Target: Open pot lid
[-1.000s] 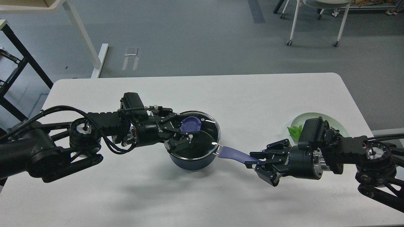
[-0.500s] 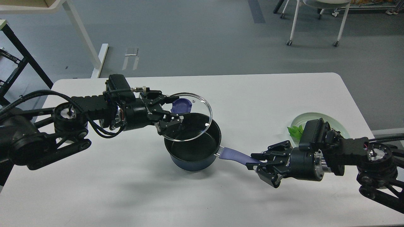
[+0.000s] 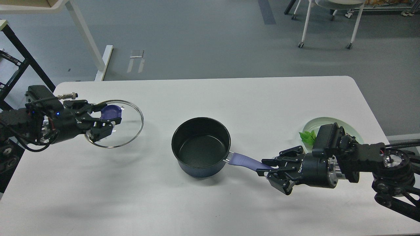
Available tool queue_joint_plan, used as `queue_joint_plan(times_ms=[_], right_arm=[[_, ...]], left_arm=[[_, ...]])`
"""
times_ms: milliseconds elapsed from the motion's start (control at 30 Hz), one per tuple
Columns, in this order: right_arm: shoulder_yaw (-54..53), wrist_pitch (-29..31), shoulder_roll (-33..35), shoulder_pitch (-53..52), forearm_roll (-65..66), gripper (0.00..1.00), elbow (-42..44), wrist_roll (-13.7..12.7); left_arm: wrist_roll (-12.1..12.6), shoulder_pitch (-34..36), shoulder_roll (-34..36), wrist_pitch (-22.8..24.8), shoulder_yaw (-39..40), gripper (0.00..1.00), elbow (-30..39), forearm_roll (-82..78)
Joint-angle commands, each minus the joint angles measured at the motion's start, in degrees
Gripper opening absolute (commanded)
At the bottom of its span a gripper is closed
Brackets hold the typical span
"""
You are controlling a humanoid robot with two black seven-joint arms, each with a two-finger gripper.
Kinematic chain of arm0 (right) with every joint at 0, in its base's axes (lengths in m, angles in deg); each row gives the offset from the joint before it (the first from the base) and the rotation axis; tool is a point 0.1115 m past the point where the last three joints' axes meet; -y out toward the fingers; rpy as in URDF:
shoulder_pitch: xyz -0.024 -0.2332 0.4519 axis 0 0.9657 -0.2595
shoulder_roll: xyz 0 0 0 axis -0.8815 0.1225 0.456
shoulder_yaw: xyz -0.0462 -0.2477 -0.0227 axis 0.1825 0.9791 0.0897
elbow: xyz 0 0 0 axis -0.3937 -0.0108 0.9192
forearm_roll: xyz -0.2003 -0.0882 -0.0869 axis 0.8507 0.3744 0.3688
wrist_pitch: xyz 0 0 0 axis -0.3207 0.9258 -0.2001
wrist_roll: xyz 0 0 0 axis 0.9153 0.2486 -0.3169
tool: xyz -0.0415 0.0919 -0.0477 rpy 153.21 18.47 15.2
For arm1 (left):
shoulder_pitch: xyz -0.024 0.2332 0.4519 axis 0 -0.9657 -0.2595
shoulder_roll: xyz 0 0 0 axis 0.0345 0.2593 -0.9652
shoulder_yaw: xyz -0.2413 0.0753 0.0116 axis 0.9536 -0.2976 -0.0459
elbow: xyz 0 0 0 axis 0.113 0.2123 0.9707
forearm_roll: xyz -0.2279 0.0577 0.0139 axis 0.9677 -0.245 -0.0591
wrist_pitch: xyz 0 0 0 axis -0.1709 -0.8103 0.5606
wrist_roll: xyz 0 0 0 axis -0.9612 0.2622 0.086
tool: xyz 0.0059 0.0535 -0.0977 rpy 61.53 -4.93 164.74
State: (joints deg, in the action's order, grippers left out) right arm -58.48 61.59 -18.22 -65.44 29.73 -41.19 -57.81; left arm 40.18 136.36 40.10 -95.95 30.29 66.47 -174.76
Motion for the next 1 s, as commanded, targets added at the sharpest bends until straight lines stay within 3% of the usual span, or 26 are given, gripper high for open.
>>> queue_joint_plan(times_ms=[0,367,467,533,567,700,800,967], right_arm=[[0.0,0.0,0.0,0.0,0.0,0.2,0.0,0.0],[-0.1,0.0,0.2,0.0,0.0,0.21,0.0,0.0],[-0.1,0.0,0.3,-0.1,0.0,0.21,0.0,0.0],[-0.1,0.0,0.3,0.0,-0.1,0.23,0.1,0.0],[-0.2,0.0,0.3,0.0,-0.1,0.25,0.1,0.0],[-0.3,-1.0,0.2,0.0,-0.1,0.42,0.3,0.0],[-0.3,-1.6,0.2,0.0,-0.2,0.62,0.3,0.0],[-1.8,-1.9,0.3,0.0,-1.0,0.8,0.3,0.0]], left_arm=[[-0.8,-4.5,0.1,-2.9,-1.0,0.47,-4.2,0.0],[-0.8,-6.4,-2.8,-8.1,-7.0,0.48,-11.1,1.3],[-1.0,-6.3,-3.6,-8.4,-7.5,0.59,-12.8,1.5],[-1.0,-6.4,-3.7,-8.4,-7.5,0.78,-12.8,2.1],[-1.0,-6.3,-3.7,-8.4,-7.5,0.84,-12.7,2.6],[-1.4,-6.1,-3.4,-8.3,-7.6,0.92,-12.0,5.1],[-2.7,-5.5,-3.1,-8.3,-7.5,0.94,-12.0,6.3],[-3.1,-3.1,-2.8,-8.0,-6.9,0.98,-12.0,11.1]])
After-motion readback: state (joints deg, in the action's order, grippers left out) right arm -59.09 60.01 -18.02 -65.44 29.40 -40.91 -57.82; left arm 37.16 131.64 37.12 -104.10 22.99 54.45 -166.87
